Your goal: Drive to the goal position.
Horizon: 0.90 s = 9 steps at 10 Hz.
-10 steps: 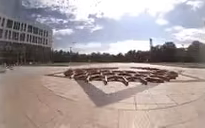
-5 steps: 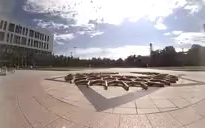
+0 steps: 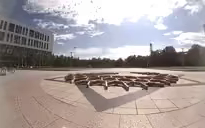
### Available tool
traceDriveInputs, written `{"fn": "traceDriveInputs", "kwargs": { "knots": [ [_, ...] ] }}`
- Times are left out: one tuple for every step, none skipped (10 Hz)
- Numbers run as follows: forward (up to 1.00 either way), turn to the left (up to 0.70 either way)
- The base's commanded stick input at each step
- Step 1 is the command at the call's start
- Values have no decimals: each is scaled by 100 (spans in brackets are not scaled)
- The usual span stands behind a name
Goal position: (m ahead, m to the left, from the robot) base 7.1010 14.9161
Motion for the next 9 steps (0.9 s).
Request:
{"fn": "traceDriveInputs", "kwargs": {
  "knots": [
    [6,-1],
    [6,-1],
    [6,-1],
    [6,-1],
    [6,-1],
    [6,-1],
    [6,-1],
    [6,-1],
    [6,-1]
  ]
}}
